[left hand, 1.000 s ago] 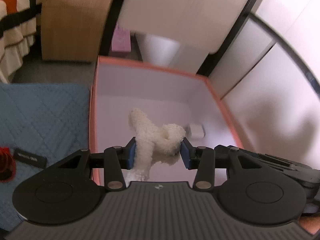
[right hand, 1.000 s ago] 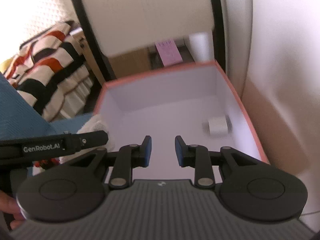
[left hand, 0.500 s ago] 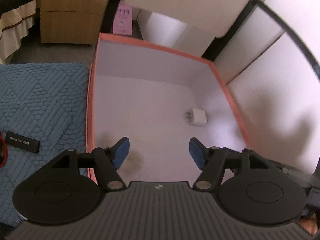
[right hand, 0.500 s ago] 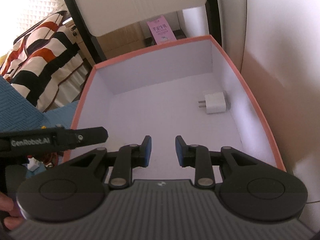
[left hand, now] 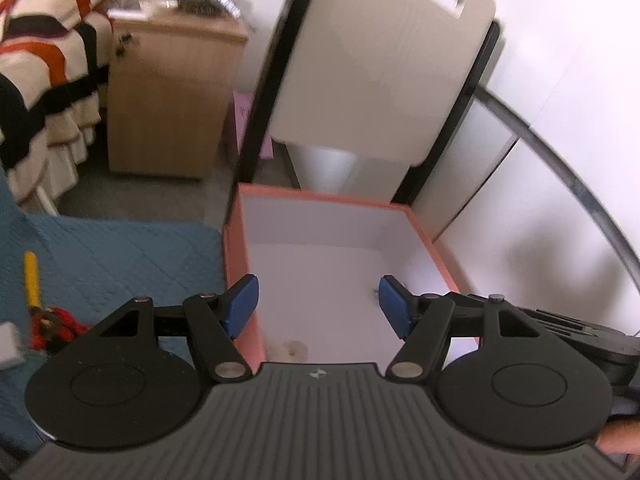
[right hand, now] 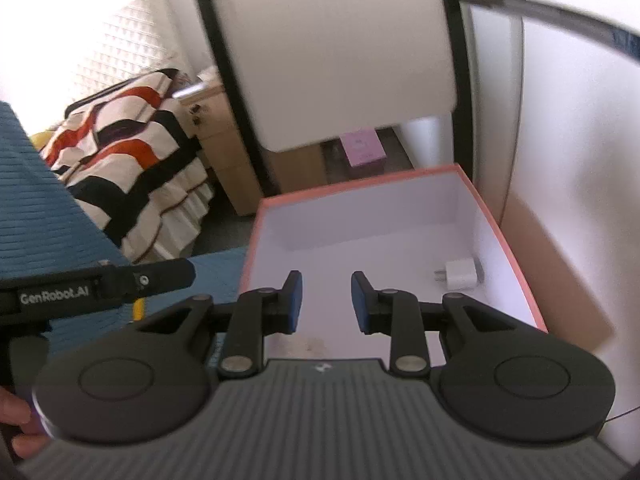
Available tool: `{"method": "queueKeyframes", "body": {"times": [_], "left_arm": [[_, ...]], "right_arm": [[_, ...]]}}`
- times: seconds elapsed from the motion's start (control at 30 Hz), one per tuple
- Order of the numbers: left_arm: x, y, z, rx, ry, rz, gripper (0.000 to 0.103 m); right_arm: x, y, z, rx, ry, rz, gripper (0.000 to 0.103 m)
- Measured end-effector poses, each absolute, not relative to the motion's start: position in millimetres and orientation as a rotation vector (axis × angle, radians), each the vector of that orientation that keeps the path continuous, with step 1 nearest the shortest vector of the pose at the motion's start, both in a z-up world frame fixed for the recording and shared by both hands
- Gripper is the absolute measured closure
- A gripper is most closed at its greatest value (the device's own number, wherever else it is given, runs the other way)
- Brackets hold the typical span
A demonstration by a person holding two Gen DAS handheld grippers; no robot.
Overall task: Organize rigid objects
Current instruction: 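Withdraw both open tools from the box back toward the chair seat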
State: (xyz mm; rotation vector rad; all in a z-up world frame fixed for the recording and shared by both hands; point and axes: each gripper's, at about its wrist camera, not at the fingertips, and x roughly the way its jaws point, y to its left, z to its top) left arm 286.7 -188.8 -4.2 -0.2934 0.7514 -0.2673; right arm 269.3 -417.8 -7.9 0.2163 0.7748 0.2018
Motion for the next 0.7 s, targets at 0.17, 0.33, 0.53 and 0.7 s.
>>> {"method": "queueKeyframes", "body": {"times": [0.17,0.33,0.53,0.7], "left_arm": [[254,-164,25,-0.275,0.679,-0.247,0.031],[223,-135,45,-0.285,0.631,-0.223,0.031],[186,-103,51,-0.288,0.608,-0.198,0.031],[159,-79,48,-0.288,0.602,-0.175,0.031]], "right_arm": [[247,-400,19,0.216,0.730,0.235,0.072],[228,-379,40,0.192,0.691,0.263,0.072],[205,-352,50,0.172,0.667,0.290,0.072],[184,-331,53,0.154,0.654,0.310,0.072]]}}
